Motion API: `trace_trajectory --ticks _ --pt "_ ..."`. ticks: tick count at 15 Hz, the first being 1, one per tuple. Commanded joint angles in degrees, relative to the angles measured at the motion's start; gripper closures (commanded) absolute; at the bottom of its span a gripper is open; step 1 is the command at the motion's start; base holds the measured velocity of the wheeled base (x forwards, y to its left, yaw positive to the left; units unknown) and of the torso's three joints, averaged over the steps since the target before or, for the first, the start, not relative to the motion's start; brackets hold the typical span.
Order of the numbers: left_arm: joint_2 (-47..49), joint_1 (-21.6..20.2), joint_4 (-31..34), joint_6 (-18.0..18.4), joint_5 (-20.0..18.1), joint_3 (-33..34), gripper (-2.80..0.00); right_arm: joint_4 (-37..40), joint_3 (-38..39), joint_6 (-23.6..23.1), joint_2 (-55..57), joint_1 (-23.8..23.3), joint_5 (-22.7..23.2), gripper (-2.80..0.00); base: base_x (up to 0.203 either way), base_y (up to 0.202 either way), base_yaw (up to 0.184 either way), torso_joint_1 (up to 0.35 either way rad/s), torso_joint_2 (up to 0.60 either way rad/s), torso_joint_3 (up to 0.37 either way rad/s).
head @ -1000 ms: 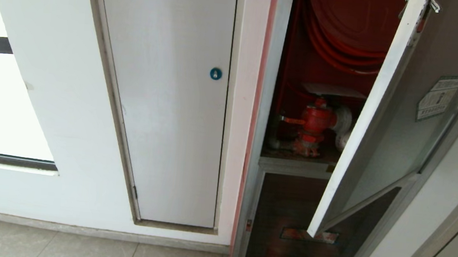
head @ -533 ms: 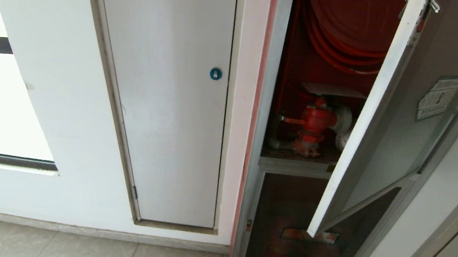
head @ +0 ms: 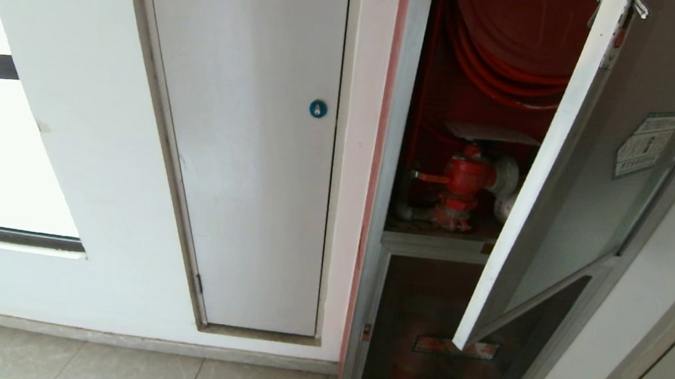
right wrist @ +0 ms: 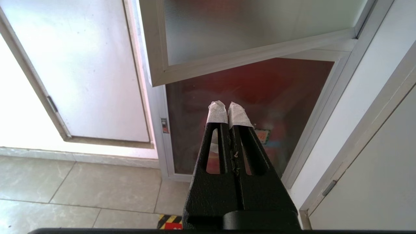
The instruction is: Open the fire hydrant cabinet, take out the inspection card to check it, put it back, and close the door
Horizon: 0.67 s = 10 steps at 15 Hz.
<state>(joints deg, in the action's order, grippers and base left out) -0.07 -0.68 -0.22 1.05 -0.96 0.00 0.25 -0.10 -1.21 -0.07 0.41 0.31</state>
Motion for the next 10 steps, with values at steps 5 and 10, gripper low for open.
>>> trace_trajectory --ticks 5,10 --pt "0.0 0.0 0.0 0.0 0.1 0.2 0.00 0.0 0.0 2.8 0.0 0.0 -0.3 0.00 0.000 0.000 0.000 0.000 0.00 0.000" --pt "0.0 0.0 0.0 0.0 0.0 0.2 0.00 -0.2 -0.1 1.3 1.1 0.0 0.1 0.00 0.000 0.000 0.000 0.000 0.00 0.000"
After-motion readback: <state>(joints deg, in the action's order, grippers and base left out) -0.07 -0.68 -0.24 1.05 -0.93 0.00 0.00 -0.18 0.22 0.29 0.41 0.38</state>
